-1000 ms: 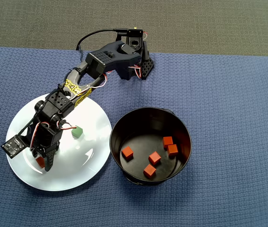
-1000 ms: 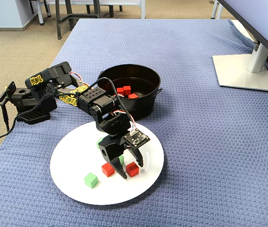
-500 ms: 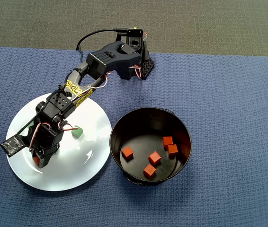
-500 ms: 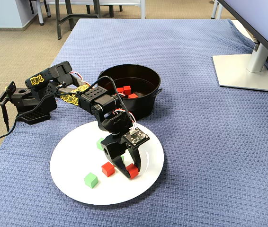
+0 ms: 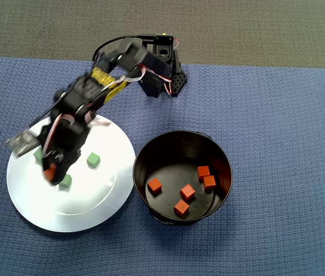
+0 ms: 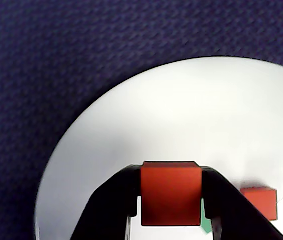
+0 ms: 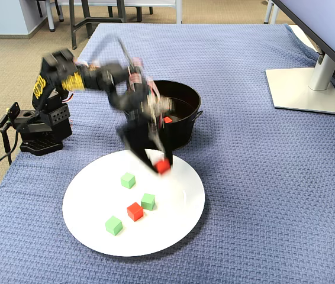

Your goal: Pick up the red cubes from the white plate and place them in the black recipient

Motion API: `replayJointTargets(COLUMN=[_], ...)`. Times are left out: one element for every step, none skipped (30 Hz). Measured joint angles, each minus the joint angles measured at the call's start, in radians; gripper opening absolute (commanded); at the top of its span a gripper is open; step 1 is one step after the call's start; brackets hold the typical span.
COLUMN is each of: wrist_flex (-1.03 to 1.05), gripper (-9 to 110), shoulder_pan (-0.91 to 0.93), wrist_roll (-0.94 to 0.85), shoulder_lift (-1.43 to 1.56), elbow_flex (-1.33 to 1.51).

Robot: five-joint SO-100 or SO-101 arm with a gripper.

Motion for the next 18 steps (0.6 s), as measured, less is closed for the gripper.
replayJointTargets(wrist_flex=[0.011, 0.015, 0.015, 0.015, 0.012, 0.012, 0.012, 0.012, 0.012, 0.012, 0.012, 0.012, 0.012, 0.012, 0.012, 0.012, 0.012, 0.012], gripper=[0, 0, 0, 0, 0, 0, 0, 0, 0, 0, 0, 0, 0, 0, 0, 1, 10, 19], shoulder_pan=[-0.018, -0.041, -0.066, -0.094, -0.124, -0.156, -0.192, -0.23, -0.27, -0.308, -0.35, -0.393, -0.433, -0.468, -0.503, -0.535, -0.565, -0.588], wrist_roll=[0.009, 0.02, 0.037, 0.06, 0.084, 0.112, 0.144, 0.175, 0.219, 0.272, 0.327, 0.388, 0.451, 0.517, 0.584, 0.647, 0.716, 0.782], shoulder_lift=[0.061, 0.123, 0.183, 0.245, 0.307, 0.37, 0.433, 0.492, 0.549, 0.6, 0.647, 0.693, 0.735, 0.769, 0.799, 0.825, 0.847, 0.864], elbow_flex=[0.04, 0.083, 0.127, 0.178, 0.233, 0.288, 0.342, 0.394, 0.439, 0.477, 0.511, 0.545, 0.574, 0.601, 0.627, 0.653, 0.681, 0.709])
